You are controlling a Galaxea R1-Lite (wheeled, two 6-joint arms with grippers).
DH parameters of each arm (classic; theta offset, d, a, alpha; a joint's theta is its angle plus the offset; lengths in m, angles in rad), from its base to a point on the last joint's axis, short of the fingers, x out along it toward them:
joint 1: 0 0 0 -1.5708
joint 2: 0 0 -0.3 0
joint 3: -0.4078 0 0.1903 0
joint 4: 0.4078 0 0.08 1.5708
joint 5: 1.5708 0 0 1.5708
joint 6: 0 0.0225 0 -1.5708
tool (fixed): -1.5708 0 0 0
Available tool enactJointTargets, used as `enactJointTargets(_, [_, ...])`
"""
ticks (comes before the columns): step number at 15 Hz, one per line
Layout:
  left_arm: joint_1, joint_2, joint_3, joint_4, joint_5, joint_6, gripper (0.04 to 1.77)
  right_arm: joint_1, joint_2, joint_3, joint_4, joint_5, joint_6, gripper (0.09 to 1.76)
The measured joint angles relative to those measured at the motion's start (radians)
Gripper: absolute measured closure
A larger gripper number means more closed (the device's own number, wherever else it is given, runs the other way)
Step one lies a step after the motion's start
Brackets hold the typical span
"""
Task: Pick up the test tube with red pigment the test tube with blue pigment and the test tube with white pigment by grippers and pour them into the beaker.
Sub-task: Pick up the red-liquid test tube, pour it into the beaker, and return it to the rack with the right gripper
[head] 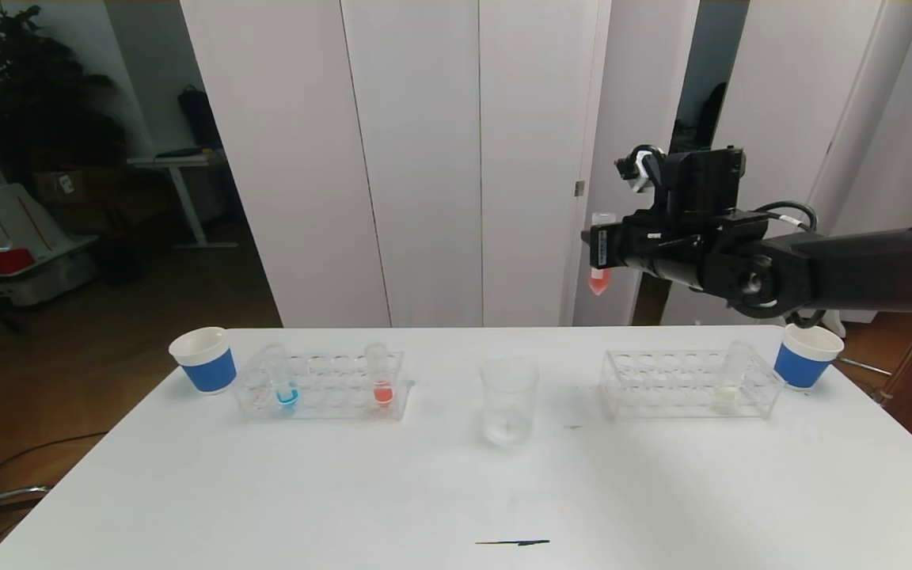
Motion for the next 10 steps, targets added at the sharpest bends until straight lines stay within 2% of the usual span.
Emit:
enactJointTargets(3, [0.0, 0.0, 0.0, 0.0, 0.0, 0.0, 0.06, 0.007, 0.013, 0.05, -0.046, 0.052, -0.153, 1.27])
enactJointTargets(7, [0.0, 0.0, 0.0, 0.0, 0.0, 0.0, 0.06, 0.026, 0.02, 0.161, -0.362, 0.11, -0.344, 1.27])
enactJointTargets(10, [0.0, 0.0, 0.0, 0.0, 0.0, 0.0, 0.06, 0.06, 0.037, 0.22, -0.559, 0.232, -0.418, 1.27])
